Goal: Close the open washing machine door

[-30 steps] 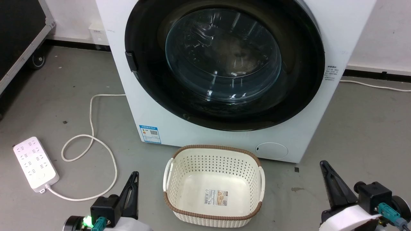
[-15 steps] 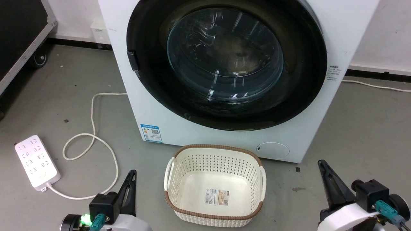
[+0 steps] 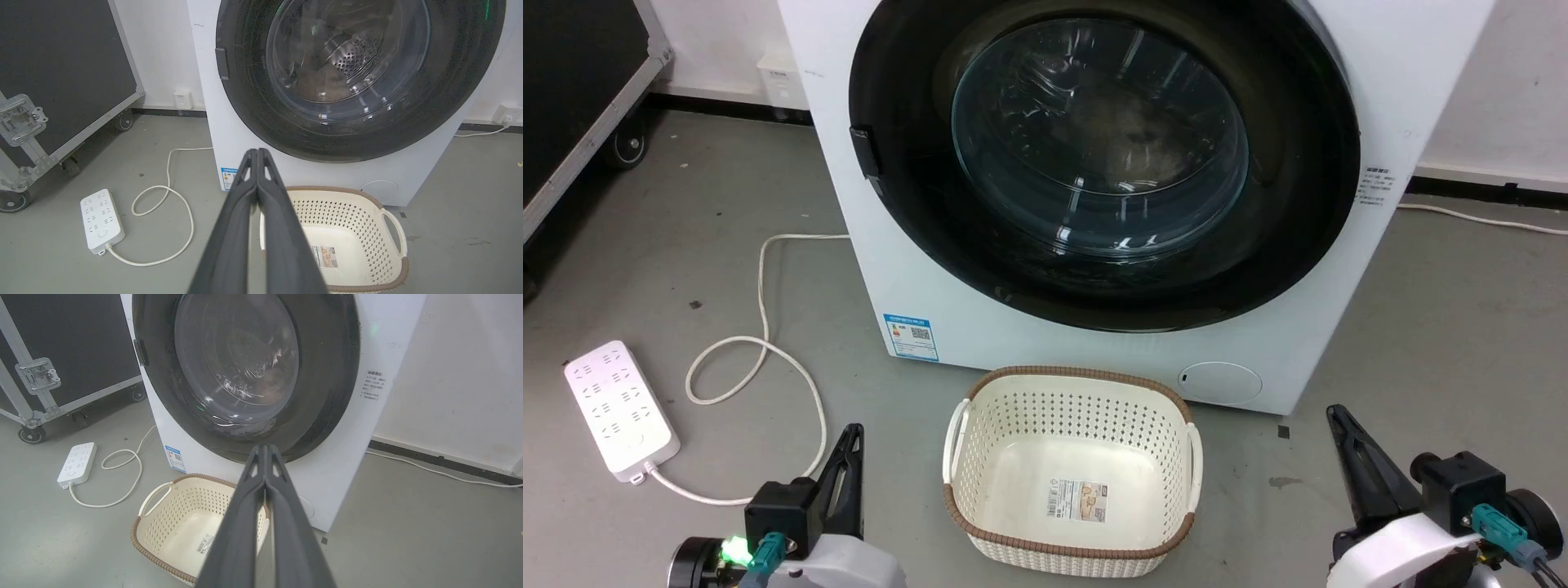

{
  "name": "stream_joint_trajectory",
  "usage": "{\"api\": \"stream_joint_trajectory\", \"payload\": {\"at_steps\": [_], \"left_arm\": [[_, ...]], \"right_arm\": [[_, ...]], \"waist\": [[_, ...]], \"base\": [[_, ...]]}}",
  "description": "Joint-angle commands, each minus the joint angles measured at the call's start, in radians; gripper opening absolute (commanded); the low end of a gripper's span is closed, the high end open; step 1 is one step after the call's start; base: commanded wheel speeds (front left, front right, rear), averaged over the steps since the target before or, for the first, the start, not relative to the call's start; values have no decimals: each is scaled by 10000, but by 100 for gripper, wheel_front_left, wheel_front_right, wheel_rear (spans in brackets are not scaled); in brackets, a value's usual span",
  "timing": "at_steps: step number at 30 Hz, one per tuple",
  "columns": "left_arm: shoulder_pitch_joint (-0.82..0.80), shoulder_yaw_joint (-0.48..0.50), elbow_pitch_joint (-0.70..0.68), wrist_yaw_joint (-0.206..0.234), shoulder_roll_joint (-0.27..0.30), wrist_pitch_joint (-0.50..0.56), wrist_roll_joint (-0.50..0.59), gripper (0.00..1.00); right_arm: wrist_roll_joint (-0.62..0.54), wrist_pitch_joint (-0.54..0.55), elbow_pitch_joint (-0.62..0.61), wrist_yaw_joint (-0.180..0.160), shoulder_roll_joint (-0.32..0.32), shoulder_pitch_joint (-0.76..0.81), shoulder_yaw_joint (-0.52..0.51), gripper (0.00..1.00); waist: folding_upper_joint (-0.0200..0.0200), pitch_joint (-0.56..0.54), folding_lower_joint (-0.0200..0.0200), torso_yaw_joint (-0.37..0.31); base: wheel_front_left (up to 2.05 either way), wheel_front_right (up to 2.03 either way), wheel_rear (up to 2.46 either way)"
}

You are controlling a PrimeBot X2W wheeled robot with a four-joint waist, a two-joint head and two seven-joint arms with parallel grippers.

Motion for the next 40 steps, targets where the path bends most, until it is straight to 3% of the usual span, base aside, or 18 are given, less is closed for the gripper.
{"api": "stream_joint_trajectory", "payload": {"at_steps": [1,40], "left_arm": [[-109,34,-75,58,-5,65,91,0],[-255,279,-511,202,-13,850,367,0]], "right_arm": [[-62,53,-101,-6,51,32,18,0],[-258,825,-609,-9,147,46,133,0]], "waist": [[0,2,0,5],[0,63,0,150]], "base": [[0,0,0],[0,0,0]]}}
